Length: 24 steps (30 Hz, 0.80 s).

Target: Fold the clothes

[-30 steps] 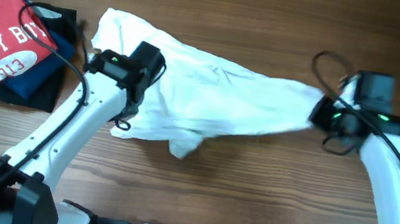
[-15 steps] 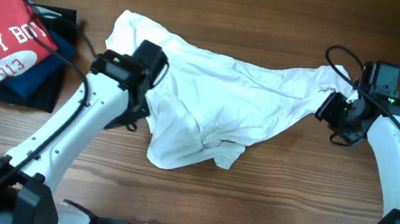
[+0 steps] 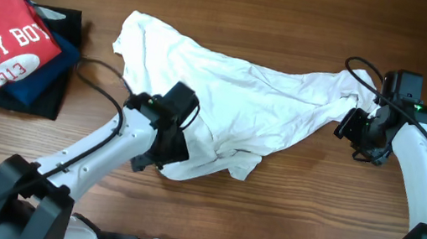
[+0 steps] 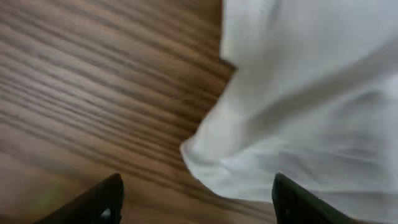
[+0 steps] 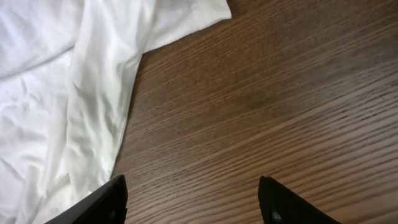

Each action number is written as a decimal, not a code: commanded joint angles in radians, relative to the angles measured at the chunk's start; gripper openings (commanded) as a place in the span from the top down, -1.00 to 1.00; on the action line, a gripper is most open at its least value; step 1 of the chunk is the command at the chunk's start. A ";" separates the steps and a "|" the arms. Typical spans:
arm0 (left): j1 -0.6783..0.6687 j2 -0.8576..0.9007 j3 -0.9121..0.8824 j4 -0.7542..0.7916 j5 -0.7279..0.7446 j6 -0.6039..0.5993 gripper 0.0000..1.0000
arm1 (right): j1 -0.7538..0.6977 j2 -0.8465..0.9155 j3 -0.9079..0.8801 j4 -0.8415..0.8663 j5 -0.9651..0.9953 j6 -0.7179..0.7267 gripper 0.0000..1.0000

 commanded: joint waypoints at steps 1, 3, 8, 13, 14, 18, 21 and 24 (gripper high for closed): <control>0.008 0.000 -0.109 0.148 0.076 -0.063 -0.53 | -0.002 -0.008 0.003 -0.003 0.021 -0.019 -0.36; 0.008 0.000 -0.144 0.222 0.126 -0.077 -0.53 | -0.002 -0.008 0.003 -0.004 0.021 -0.019 -0.36; 0.008 0.000 -0.200 0.305 0.159 -0.152 -0.44 | -0.002 -0.008 0.003 -0.007 0.021 -0.019 -0.36; -0.027 0.000 -0.221 0.346 0.246 -0.182 -0.16 | -0.002 -0.008 0.003 -0.007 0.021 -0.018 -0.35; -0.043 0.000 -0.221 0.347 0.247 -0.197 -0.14 | -0.002 -0.008 0.003 -0.007 0.021 -0.019 -0.35; -0.047 0.000 -0.221 0.358 0.212 -0.208 0.15 | -0.002 -0.008 0.003 -0.008 0.021 -0.019 -0.35; -0.046 0.000 -0.221 0.363 0.122 -0.208 0.84 | -0.002 -0.008 0.003 -0.008 0.021 -0.018 -0.35; -0.045 0.000 -0.220 0.365 0.048 -0.208 0.92 | -0.002 -0.008 0.003 -0.009 0.021 -0.019 -0.35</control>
